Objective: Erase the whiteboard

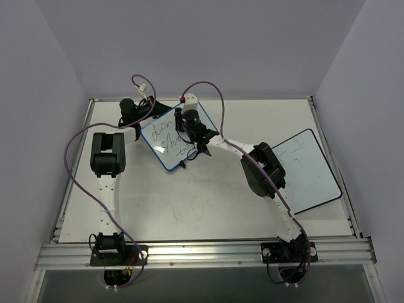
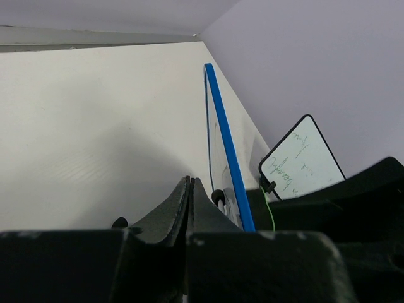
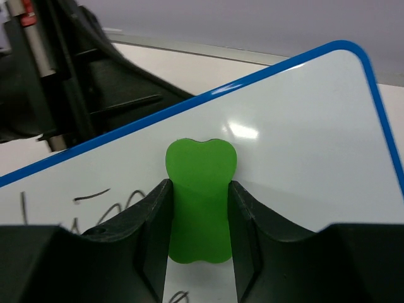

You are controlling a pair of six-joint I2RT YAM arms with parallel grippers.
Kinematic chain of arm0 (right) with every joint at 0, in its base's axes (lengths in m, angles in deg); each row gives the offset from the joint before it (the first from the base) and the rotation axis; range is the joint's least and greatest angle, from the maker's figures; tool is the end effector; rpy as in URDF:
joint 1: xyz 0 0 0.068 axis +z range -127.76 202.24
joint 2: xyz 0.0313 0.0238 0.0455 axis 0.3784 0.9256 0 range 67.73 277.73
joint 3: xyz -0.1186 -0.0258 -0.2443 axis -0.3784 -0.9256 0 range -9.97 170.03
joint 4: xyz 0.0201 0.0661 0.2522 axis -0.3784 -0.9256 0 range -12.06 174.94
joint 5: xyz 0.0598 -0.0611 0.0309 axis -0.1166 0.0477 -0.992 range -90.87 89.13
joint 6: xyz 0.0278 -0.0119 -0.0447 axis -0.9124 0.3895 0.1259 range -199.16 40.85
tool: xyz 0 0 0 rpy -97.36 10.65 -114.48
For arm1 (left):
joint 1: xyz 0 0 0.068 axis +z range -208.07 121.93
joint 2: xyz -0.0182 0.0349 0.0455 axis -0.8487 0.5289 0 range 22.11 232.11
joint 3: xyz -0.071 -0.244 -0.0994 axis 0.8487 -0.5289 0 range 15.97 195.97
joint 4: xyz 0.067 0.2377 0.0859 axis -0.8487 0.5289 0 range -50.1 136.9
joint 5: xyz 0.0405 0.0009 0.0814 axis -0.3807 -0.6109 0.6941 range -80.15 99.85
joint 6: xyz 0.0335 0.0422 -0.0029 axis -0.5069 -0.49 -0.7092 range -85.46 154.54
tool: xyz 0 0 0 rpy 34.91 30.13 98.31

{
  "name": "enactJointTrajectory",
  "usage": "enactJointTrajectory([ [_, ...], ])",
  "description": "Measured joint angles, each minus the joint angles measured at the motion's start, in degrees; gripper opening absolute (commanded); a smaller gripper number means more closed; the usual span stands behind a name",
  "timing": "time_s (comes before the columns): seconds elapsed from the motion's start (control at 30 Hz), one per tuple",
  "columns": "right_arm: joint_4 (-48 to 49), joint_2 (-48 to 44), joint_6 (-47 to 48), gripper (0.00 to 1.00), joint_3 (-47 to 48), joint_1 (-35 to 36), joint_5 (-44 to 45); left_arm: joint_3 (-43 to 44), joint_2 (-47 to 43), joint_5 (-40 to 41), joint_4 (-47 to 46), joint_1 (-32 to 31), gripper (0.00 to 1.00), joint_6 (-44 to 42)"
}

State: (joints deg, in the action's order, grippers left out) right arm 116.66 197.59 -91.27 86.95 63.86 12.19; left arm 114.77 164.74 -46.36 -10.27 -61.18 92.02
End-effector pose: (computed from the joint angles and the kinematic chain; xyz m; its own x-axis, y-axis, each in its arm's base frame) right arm 0.4060 0.3501 0.2309 -0.1158 0.1706 -0.9785 -0.4641 0.8617 0.2052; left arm 0.5390 -0.0589 0.1578 -0.6616 -0.4336 -0.6118 0.5526 0.2696 -0.7886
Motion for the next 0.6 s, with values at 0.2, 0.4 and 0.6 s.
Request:
enactJointTrajectory([
  [0.2,0.7,0.0,0.5,0.04,-0.1,4.7,-0.5,0.0,-0.1,0.0,0.3,-0.1,0.02,-0.7],
  [0.4,0.7,0.0,1.8,0.04,-0.1,8.0,-1.2,0.0,-0.2,0.0,0.5,-0.1,0.02,-0.9],
  [0.6,0.6,0.0,2.6,0.05,-0.2,8.4,-1.7,0.0,-0.4,0.0,1.2,-0.1,0.02,-1.2],
])
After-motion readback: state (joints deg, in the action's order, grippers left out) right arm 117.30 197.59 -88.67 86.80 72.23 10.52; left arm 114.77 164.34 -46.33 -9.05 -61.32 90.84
